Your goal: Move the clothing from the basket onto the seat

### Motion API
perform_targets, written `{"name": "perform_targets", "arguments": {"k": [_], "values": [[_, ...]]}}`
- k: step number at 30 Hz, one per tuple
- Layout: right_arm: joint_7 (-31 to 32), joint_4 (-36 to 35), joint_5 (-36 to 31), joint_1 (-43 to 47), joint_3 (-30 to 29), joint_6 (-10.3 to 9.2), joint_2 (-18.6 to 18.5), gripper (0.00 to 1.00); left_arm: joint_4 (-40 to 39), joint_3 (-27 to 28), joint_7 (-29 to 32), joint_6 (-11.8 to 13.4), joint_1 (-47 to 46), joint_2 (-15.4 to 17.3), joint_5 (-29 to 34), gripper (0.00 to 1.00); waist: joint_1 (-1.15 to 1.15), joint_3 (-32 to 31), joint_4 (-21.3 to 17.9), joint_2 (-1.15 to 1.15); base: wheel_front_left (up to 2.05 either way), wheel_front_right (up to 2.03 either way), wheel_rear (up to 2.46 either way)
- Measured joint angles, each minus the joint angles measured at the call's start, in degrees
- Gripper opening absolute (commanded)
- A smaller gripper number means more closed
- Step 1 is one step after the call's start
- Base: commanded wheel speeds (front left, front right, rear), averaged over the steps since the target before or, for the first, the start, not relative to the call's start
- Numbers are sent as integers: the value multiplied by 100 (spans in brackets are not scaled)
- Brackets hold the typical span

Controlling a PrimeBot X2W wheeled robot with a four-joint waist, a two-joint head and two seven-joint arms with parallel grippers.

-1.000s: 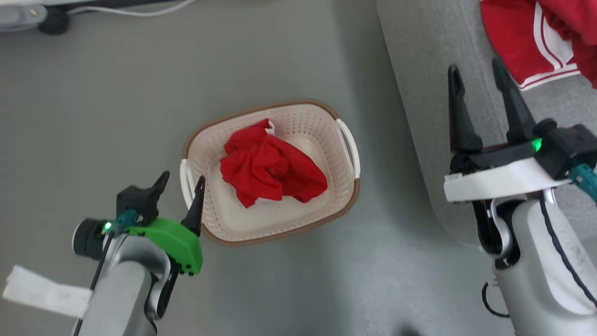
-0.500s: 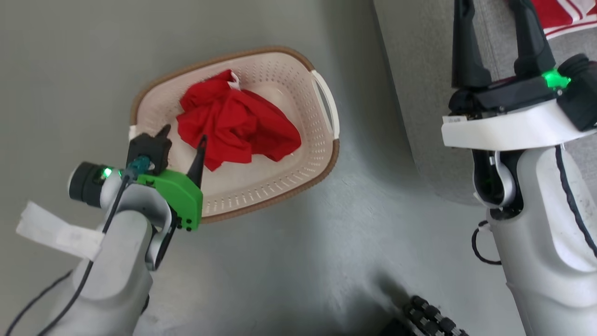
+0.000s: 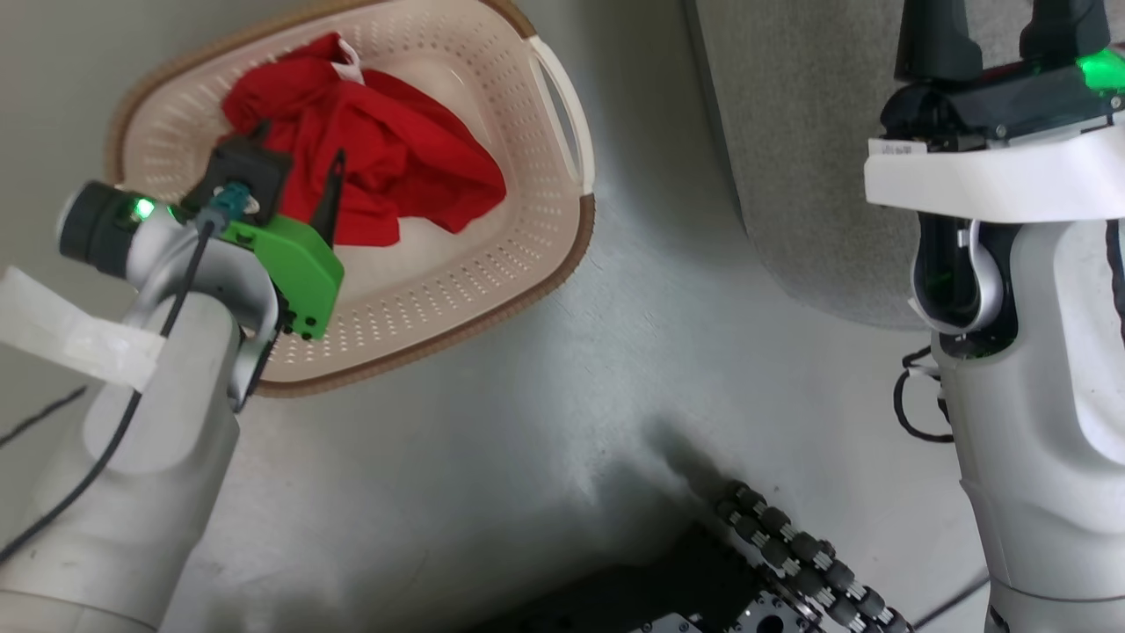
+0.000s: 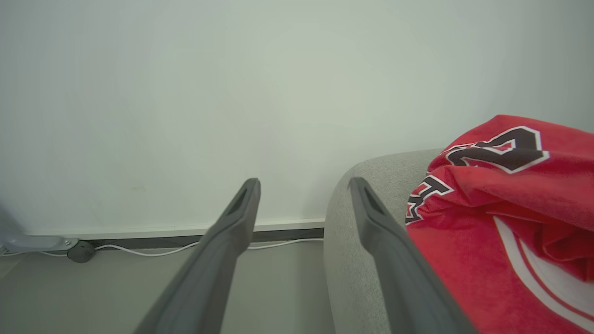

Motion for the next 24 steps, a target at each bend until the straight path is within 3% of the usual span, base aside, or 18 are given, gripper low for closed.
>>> {"name": "perform_targets", "arguments": {"k": [14, 24], "values": [[-113, 171, 55, -403, 27, -43, 40, 100, 487, -167, -96, -21, -579, 94, 453, 100, 0, 887, -439, 0, 0, 0, 0], [-115, 304, 146, -483, 77, -93, 59, 100, 787, -292, -310, 409, -889, 230, 975, 100, -1, 1010, -534, 0, 0, 0, 0]]}}
